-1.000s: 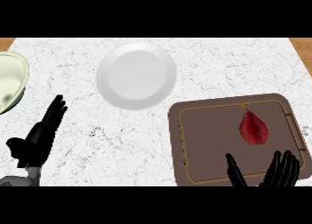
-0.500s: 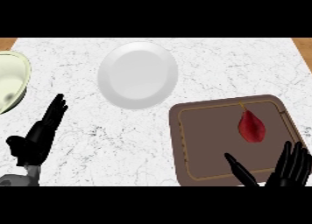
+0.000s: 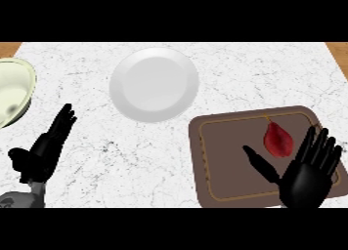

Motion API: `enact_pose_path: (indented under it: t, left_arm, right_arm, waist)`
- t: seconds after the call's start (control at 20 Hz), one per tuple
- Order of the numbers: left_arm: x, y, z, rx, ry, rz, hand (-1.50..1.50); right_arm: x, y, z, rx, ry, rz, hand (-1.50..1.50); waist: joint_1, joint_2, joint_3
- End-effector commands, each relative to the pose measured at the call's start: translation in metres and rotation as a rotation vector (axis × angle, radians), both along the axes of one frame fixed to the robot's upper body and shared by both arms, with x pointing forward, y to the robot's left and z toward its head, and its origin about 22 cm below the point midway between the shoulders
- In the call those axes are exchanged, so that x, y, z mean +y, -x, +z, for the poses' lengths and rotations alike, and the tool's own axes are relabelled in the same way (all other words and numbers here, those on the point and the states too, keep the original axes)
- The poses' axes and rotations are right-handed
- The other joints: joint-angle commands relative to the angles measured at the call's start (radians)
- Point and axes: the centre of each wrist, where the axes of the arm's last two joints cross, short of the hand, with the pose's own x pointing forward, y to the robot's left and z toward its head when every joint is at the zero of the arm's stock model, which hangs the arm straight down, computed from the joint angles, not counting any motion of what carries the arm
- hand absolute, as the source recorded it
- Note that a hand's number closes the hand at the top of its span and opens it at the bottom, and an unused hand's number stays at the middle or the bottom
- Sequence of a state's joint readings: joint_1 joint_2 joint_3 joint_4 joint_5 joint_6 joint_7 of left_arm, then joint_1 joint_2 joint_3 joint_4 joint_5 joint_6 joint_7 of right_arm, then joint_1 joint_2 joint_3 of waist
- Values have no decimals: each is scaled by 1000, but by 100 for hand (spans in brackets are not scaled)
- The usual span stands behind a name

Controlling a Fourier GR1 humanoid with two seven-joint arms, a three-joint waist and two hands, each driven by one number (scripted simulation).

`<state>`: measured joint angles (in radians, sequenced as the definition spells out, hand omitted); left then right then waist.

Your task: Pick the pear from the tray and place it in the plate

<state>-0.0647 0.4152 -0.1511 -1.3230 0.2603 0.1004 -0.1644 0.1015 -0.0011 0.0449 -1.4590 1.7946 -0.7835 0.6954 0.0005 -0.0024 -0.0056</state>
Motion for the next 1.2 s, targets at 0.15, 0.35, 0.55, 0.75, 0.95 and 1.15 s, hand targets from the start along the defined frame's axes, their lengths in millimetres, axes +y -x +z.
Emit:
enact_pose_path:
  t: [0.15, 0.35, 0.55, 0.75, 0.95, 1.15]
  left_arm:
    - [-22, -15, 10, 0, 19, -6, 0]
    - [-7, 9, -3, 5, -6, 7, 0]
    - [-13, 15, 1, -11, -1, 18, 0]
    - [-16, -4, 0, -7, -4, -12, 0]
    - [-17, -8, 5, -44, 7, -55, 0]
    - [-20, -5, -1, -19, 7, -43, 0]
  right_arm:
    - [36, -29, 12, 130, 30, 34, 150]
    - [22, -44, 2, 144, 65, 32, 150]
    - [40, -40, 2, 115, 89, 72, 150]
    - [19, -54, 7, 275, -26, 245, 150]
    - [49, -48, -7, 533, -212, 399, 150]
    - [2, -89, 45, 492, -230, 579, 150]
  waist:
    - [2, 3, 6]
    - [4, 2, 6]
    - [3, 2, 6]
    - [11, 8, 7]
    - [68, 35, 11]
    - [50, 16, 9]
